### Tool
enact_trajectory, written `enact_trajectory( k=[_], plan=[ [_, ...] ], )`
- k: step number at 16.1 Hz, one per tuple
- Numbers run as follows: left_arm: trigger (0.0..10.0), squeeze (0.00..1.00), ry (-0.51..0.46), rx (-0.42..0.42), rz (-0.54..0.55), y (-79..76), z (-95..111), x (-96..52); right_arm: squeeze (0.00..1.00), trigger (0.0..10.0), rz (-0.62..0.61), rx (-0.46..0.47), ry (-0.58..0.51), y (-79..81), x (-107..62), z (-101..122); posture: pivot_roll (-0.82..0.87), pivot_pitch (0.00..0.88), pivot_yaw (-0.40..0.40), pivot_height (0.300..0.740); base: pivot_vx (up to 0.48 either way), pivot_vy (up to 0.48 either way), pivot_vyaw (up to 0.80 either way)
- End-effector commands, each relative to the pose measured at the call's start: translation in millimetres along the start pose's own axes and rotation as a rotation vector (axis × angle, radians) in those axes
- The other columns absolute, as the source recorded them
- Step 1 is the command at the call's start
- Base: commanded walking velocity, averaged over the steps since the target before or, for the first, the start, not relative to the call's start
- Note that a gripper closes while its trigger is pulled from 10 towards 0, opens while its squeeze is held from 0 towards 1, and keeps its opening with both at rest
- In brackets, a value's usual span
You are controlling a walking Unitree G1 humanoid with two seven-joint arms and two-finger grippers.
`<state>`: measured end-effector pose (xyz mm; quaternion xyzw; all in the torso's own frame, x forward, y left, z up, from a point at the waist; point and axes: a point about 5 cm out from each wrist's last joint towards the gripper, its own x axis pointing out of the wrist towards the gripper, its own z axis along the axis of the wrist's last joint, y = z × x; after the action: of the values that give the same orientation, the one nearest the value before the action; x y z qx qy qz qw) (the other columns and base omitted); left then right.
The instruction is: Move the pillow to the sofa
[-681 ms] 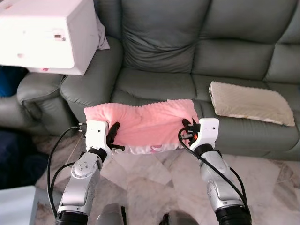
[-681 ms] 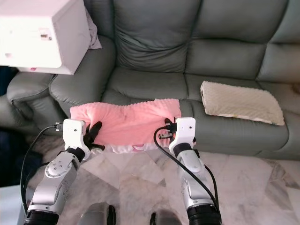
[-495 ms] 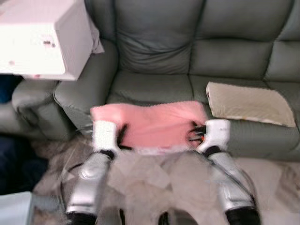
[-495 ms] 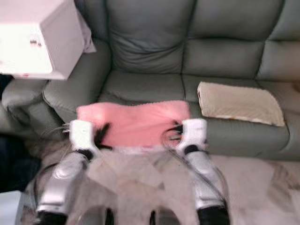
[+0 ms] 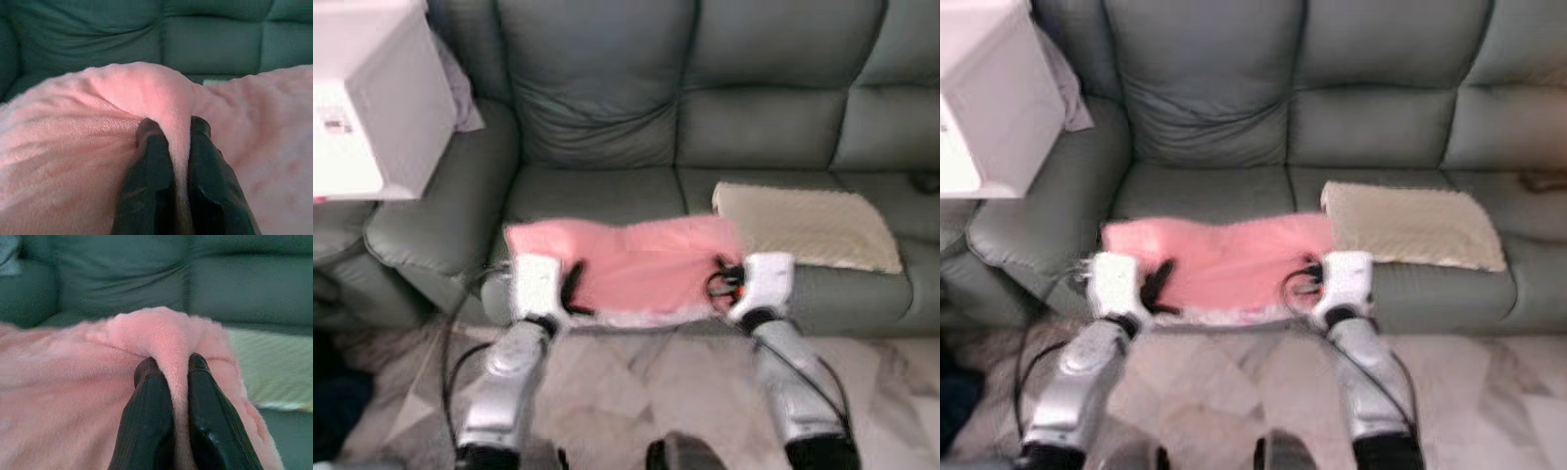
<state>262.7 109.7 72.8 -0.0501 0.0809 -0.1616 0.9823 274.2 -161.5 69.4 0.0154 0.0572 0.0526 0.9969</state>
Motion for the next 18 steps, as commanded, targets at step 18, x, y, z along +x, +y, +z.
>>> enact_trajectory(
  k=[18],
  plan=[
    [10.0,0.00,-0.023,0.035,0.050,11.8,8.6,1.0,0.00,10.0,0.040,0.006,-0.005,13.1,3.3,1.2,-0.01,0.108,-0.036,0.740,0.314,0.114,0.00]
  ],
)
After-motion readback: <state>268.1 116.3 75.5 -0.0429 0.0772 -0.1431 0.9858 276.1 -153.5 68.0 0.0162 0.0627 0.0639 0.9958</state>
